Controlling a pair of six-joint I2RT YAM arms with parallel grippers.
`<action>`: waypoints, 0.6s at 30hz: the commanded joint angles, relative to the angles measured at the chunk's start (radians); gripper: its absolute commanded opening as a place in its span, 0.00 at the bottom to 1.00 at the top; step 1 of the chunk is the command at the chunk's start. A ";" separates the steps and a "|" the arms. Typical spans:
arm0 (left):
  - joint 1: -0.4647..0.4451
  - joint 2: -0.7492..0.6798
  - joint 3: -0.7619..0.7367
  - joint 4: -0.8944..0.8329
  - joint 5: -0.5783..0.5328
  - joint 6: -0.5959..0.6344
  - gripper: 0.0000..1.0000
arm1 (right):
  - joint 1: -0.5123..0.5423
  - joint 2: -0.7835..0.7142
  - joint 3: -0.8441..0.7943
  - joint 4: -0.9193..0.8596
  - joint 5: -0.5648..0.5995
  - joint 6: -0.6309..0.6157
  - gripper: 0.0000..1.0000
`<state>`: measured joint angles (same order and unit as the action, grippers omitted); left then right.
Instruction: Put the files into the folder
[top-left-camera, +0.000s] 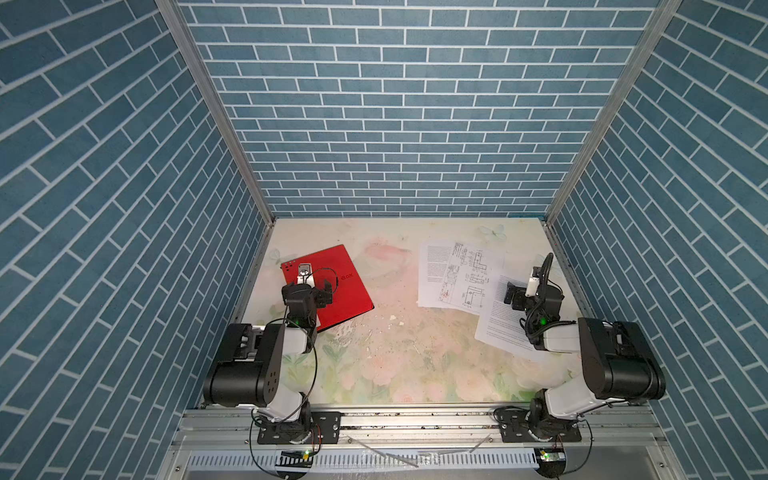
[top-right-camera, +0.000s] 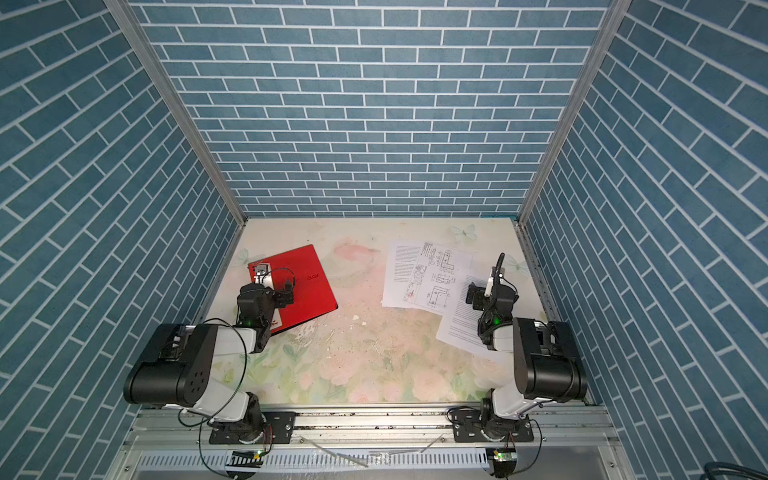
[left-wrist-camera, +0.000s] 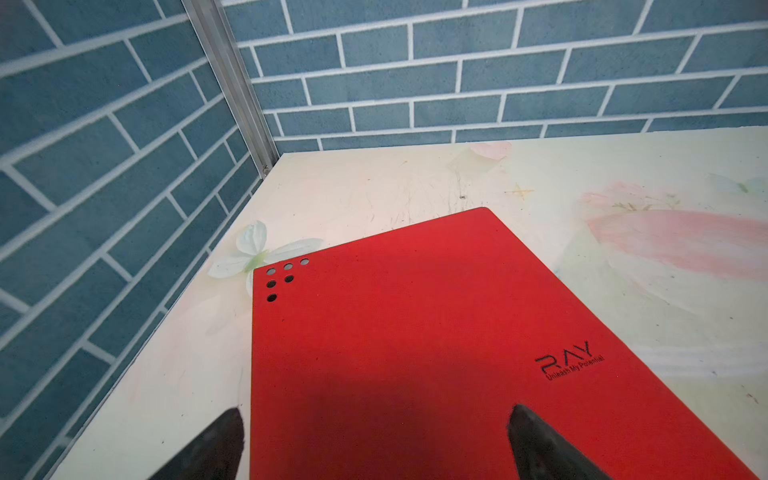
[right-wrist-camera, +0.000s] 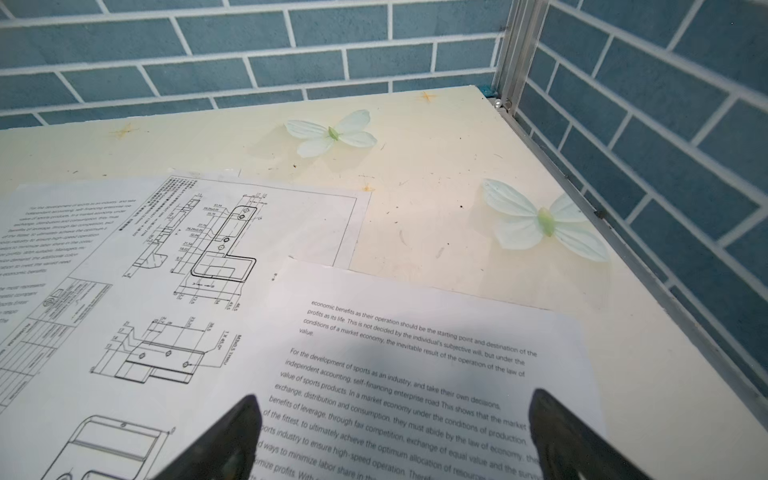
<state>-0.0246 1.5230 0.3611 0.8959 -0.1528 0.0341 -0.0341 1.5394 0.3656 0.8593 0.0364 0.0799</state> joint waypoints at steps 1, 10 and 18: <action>0.000 0.005 0.001 0.015 0.000 -0.002 1.00 | -0.004 0.002 0.027 0.006 -0.007 -0.034 0.99; 0.000 0.003 -0.001 0.018 0.001 -0.002 1.00 | -0.013 0.004 0.034 -0.006 -0.029 -0.028 0.99; 0.000 0.005 0.001 0.015 0.000 -0.002 1.00 | -0.015 0.003 0.033 -0.006 -0.032 -0.026 0.99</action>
<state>-0.0246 1.5230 0.3611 0.8963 -0.1528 0.0341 -0.0448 1.5394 0.3656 0.8452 0.0158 0.0799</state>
